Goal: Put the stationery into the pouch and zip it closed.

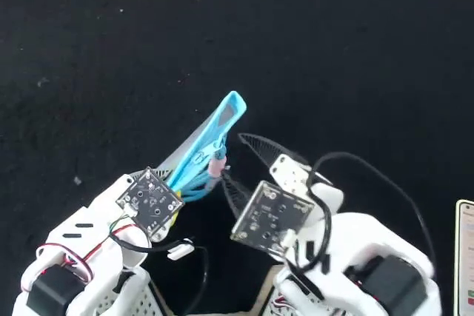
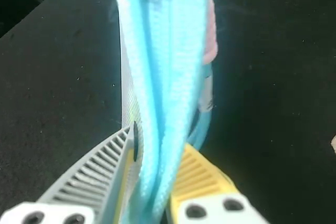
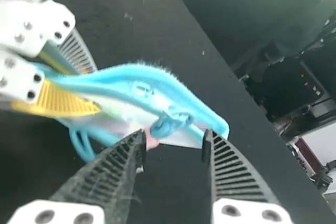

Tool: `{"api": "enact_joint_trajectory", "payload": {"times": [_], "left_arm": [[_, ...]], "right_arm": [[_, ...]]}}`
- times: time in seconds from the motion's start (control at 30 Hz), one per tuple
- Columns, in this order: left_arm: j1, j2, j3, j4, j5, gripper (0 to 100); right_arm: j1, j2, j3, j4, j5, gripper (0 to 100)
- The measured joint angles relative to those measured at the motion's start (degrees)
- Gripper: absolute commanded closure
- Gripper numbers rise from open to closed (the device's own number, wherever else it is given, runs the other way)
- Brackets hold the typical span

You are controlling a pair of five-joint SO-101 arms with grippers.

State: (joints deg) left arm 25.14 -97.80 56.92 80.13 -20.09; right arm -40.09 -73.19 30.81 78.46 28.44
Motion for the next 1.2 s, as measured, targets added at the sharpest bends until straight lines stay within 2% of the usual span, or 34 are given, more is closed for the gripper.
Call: {"api": "enact_joint_trajectory", "payload": {"times": [0.2,0.3,0.53,0.63,0.8,1.2], "left_arm": [[0.0,0.0,0.0,0.0,0.0,97],[-0.44,0.0,0.0,0.0,0.09,97],[-0.53,0.0,0.0,0.0,0.18,97],[-0.53,0.0,0.0,-0.18,0.26,97],[-0.53,0.0,0.0,-0.35,0.26,97],[-0.53,0.0,0.0,-0.35,0.26,97]], "right_arm": [[0.09,0.09,13.8,-14.42,-0.88,81.7],[0.0,0.18,15.3,-18.37,-4.22,81.7],[0.35,0.18,16.0,-21.89,-6.24,82.2],[2.81,0.18,16.0,-23.3,-6.07,82.5],[3.96,0.18,16.0,-23.56,-2.29,90.9],[4.04,-2.55,16.09,-23.82,-0.62,86.4]]}}
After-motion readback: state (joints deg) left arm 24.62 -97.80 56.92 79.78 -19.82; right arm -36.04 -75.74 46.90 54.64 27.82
